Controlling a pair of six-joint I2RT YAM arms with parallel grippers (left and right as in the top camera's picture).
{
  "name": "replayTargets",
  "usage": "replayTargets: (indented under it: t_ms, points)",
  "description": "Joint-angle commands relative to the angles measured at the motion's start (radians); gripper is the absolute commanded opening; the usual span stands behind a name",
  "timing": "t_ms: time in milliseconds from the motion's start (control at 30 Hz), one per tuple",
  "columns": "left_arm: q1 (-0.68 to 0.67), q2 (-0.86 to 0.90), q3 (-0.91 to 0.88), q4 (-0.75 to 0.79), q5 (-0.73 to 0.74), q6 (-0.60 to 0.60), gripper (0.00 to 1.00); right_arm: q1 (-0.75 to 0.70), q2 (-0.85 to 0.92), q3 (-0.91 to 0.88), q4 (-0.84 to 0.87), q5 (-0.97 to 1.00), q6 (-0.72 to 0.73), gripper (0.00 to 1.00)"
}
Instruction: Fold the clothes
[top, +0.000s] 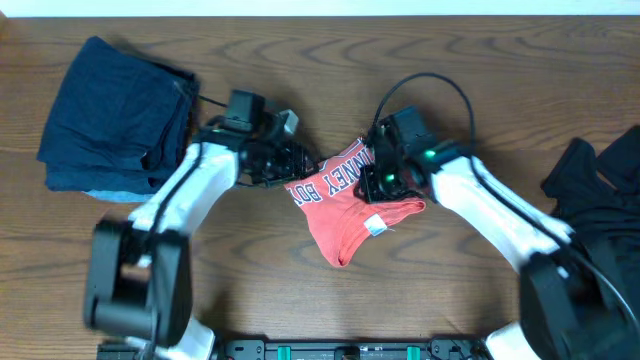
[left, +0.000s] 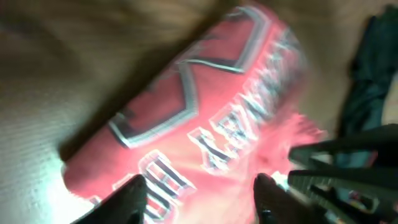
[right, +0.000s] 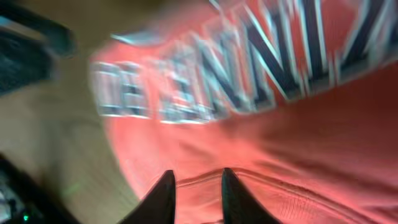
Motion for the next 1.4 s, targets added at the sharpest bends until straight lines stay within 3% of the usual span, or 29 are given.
replayTargets:
  t_ms: [0, 100, 233, 367, 500, 733, 933, 1133, 1200, 1367]
  points:
    - [-0.006, -0.095, 0.024, -0.058, 0.036, 0.002, 0.65, 0.008, -0.08, -0.002, 0.042, -0.004, -0.099, 0.25]
    - [-0.006, -0.117, 0.021, -0.133, 0.036, 0.002, 0.79, 0.008, -0.066, -0.003, 0.103, -0.003, -0.099, 0.19]
    - [-0.008, -0.115, -0.019, -0.207, 0.036, 0.001, 0.82, 0.008, 0.033, -0.003, 0.171, -0.003, -0.055, 0.13]
    - [-0.008, -0.114, -0.122, -0.168, 0.022, -0.065, 0.88, 0.003, 0.187, -0.003, 0.223, 0.023, 0.089, 0.03]
    - [-0.008, -0.114, -0.243, -0.023, 0.01, -0.205, 0.99, -0.001, 0.288, -0.003, 0.232, 0.019, 0.179, 0.03]
    - [-0.011, -0.093, -0.461, 0.322, 0.018, -0.441, 0.98, -0.002, 0.302, -0.003, 0.231, 0.023, 0.182, 0.06]
    - [-0.068, -0.012, -0.513, 0.548, 0.058, -0.523, 0.98, -0.004, 0.302, -0.003, 0.224, 0.023, 0.182, 0.06]
    - [-0.124, 0.109, -0.513, 0.669, 0.058, -0.598, 1.0, -0.004, 0.302, -0.003, 0.222, 0.023, 0.182, 0.06]
    - [-0.13, 0.14, -0.513, 0.695, 0.058, -0.597, 0.88, -0.004, 0.302, -0.003, 0.221, 0.023, 0.183, 0.07]
    - [-0.13, 0.172, -0.513, 0.724, 0.024, -0.596, 0.43, -0.003, 0.302, -0.003, 0.219, 0.022, 0.183, 0.06]
